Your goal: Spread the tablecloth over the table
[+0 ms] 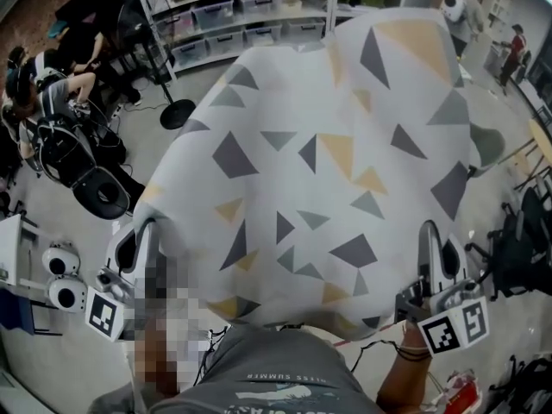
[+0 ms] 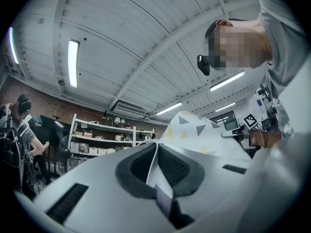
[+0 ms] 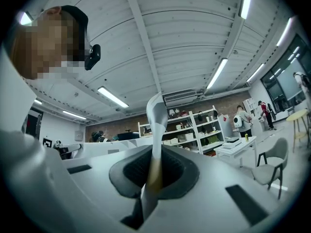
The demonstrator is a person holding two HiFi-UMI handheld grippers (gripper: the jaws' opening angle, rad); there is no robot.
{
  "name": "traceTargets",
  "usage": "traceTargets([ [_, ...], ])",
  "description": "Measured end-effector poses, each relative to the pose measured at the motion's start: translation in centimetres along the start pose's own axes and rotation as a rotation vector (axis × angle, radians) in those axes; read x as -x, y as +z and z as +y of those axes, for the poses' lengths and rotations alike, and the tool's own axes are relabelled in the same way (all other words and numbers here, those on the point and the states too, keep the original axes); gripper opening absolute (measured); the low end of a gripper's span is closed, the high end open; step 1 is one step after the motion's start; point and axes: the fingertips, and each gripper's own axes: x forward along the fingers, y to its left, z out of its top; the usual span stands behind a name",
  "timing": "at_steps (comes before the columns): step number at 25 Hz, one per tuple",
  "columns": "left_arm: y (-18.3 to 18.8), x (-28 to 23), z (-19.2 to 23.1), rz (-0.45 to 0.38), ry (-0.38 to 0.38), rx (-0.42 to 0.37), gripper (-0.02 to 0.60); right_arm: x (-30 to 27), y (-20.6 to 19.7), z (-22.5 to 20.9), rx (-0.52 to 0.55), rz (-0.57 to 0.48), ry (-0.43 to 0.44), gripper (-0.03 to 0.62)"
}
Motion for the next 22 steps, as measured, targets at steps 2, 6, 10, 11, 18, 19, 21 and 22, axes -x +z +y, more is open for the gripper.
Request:
traceTargets([
  [2,-0.6,-0.9,0.6,0.011,-0.007,0.001,0.002,-0.8,-0.5,-0.2,-0.01,0.007,-0.005,0.014],
  [6,-1.8,-3.1,1.8,0.025,-0.03,0.012,0.002,-1.8,-0.7,-0.6,-0.009,0.016,-0.03,0.014],
  [10,-2.6,-6.8,2.2,0.009,-0.082,0.034,0.002,-2.3,-0.2,-2.0,0.006,0.009,-0.085,0.014],
  [11,-2.7,-7.8,2.5,0.005,-0.098,0.036,0.002,-2.7,0.0,-2.2,0.007,0.006,-0.099,0.013],
  [18,-4.6,-12.6,8.0,-0.009,-0.166,0.065,0.002,-7.5,0.2,-1.6,0.034,-0.014,-0.173,0.014],
  [19,-4.7,-13.3,9.4,-0.008,-0.173,0.07,0.002,-8.7,0.3,-1.1,0.036,-0.015,-0.182,0.014],
  [21,-4.9,-14.8,12.5,-0.008,-0.189,0.076,0.002,-11.5,0.4,0.0,0.04,-0.013,-0.2,0.014],
  [22,-5.2,-15.5,13.9,-0.009,-0.196,0.078,0.002,-12.8,0.2,0.4,0.042,-0.011,-0.208,0.014],
])
